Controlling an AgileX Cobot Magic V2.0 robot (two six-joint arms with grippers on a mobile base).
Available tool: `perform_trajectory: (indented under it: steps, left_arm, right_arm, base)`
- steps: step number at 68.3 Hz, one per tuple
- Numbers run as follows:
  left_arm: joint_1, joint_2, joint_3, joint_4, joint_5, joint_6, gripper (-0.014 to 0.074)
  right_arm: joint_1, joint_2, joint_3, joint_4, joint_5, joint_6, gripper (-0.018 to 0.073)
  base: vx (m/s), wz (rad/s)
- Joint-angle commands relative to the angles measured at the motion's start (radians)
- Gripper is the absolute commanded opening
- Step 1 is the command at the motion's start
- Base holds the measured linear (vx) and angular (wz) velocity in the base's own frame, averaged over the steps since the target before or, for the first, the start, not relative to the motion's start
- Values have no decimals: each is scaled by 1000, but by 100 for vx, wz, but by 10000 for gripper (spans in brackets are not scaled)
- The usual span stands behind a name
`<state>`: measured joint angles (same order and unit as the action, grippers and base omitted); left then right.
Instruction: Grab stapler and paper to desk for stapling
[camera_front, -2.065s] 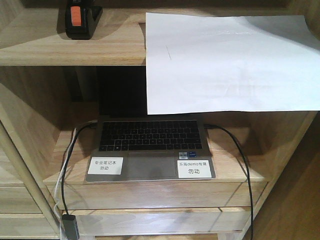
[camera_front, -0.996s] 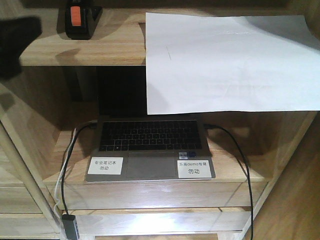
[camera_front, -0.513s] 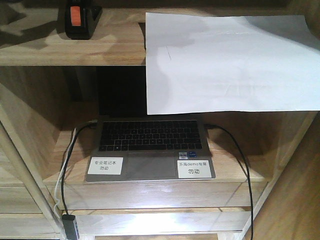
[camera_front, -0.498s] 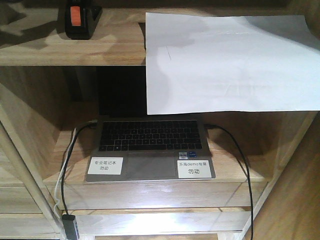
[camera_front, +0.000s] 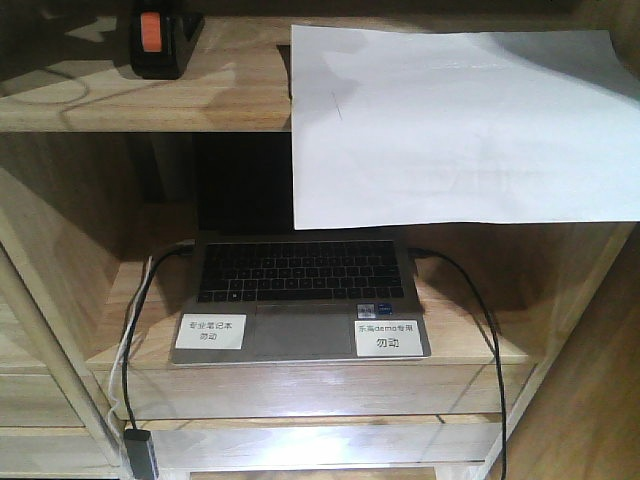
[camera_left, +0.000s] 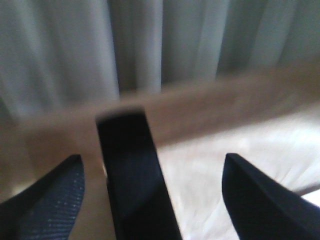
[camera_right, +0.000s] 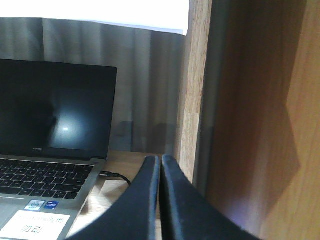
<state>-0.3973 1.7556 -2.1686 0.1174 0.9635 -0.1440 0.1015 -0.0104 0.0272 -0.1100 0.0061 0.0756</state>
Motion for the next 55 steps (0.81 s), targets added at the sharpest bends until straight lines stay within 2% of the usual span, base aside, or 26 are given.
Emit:
perform_trajectory:
  steps: [1, 13, 20, 26, 31, 37, 43, 46, 55]
  left_arm:
    - [-7, -18, -51, 8, -19, -31, 552]
    - [-7, 13, -73, 8, 5, -63, 549]
    - [-7, 21, -73, 25, 5, -63, 507]
    - [-7, 25, -73, 76, 24, -88, 403]
    - [-7, 31, -73, 88, 42, -84, 277]
    - [-7, 34, -73, 74, 53, -77, 122]
    - [-7, 32, -73, 25, 43, -47, 1]
    - [-7, 29, -73, 4, 38, -23, -9]
    - [-7, 2, -73, 0, 12, -24, -8]
  right_arm:
    - [-4, -9, 23, -6, -69, 2, -9]
    - [-4, -9, 23, -6, -69, 2, -9]
    - [-4, -9, 23, -6, -69, 2, -9]
    - [-4, -9, 23, -6, -69, 2, -9]
    - [-4, -9, 23, -6, -69, 2, -9]
    - [-4, -9, 23, -6, -69, 2, -9]
    - [-4, -9, 23, -6, -69, 2, -9]
    - [-4, -9, 23, -6, -69, 2, -9]
    - [-4, -10, 23, -6, -69, 2, -9]
  base:
    - [0, 0]
    - [0, 0]
    - [0, 0]
    - [0, 0]
    - [0, 0]
    - [0, 0]
    - [0, 0]
    - [0, 0]
    - [0, 0]
